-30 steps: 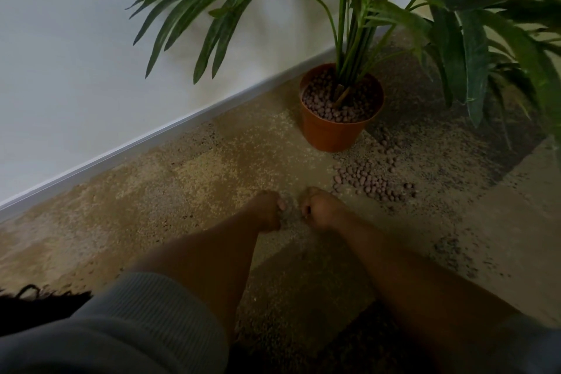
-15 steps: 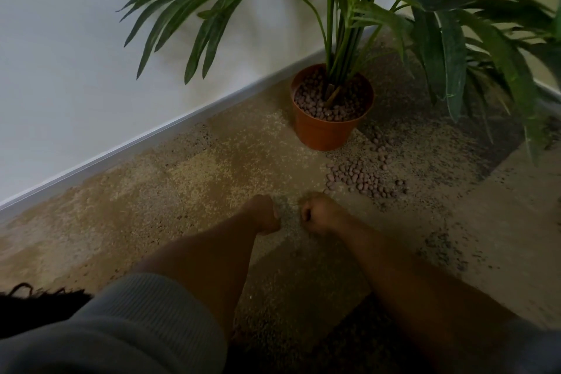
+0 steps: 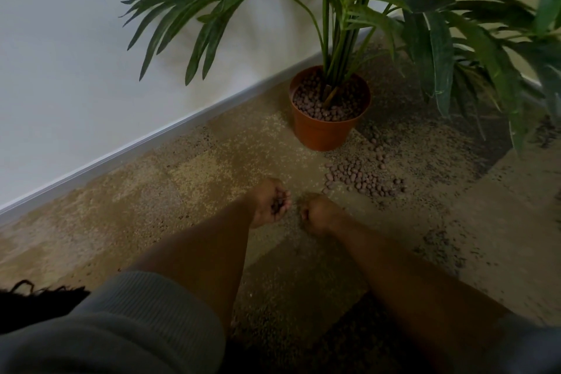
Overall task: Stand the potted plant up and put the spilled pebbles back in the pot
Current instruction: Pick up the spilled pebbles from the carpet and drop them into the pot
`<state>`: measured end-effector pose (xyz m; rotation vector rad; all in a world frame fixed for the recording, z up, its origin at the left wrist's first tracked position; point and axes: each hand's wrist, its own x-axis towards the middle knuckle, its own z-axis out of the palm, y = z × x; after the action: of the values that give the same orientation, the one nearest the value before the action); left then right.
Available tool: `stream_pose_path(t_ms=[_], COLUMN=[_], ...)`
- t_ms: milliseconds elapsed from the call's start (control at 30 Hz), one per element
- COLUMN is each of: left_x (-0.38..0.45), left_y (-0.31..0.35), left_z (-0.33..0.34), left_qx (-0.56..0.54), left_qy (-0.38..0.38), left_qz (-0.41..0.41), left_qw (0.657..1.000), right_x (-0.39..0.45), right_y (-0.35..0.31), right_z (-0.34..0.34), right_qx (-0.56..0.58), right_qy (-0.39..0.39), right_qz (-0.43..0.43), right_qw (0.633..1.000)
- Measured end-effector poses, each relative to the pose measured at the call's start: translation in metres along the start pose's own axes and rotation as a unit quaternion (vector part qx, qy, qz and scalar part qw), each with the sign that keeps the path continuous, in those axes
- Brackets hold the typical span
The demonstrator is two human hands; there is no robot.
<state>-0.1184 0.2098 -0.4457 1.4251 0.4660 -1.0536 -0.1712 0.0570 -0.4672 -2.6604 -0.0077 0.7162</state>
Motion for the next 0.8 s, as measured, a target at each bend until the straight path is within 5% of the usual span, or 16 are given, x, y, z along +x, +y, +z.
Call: stream_pose_path(t_ms=[67, 200, 333, 500, 800], left_x=[0.004, 0.018, 0.013, 0.016, 0.021], left_y=[-0.006, -0.028, -0.034, -0.042, -0.049], left_z=[-0.001, -0.004, 0.003, 0.003, 0.007], left_qx=[0.184, 0.516, 0.571, 0.612, 0.594], left_qy=[0.016, -0.01, -0.049, -0.05, -0.053], left_qz=[0.02, 0.075, 0.085, 0.127, 0.146], left_qw=[0.983, 0.853, 0.815, 0.779, 0.789], right_x=[-0.001, -0.006, -0.009, -0.007, 0.005], right_y=[0.004, 0.013, 0.015, 0.016, 0.016], right_z=[0.0, -0.007, -0.006, 0.001, 0.016], right_qx=[0.092, 0.185, 0.124, 0.064, -0.038], right_qy=[0.02, 0.023, -0.052, -0.057, -0.023], right_qz=[0.028, 0.071, 0.018, -0.045, -0.078], right_qw=[0.995, 0.98, 0.991, 0.995, 0.996])
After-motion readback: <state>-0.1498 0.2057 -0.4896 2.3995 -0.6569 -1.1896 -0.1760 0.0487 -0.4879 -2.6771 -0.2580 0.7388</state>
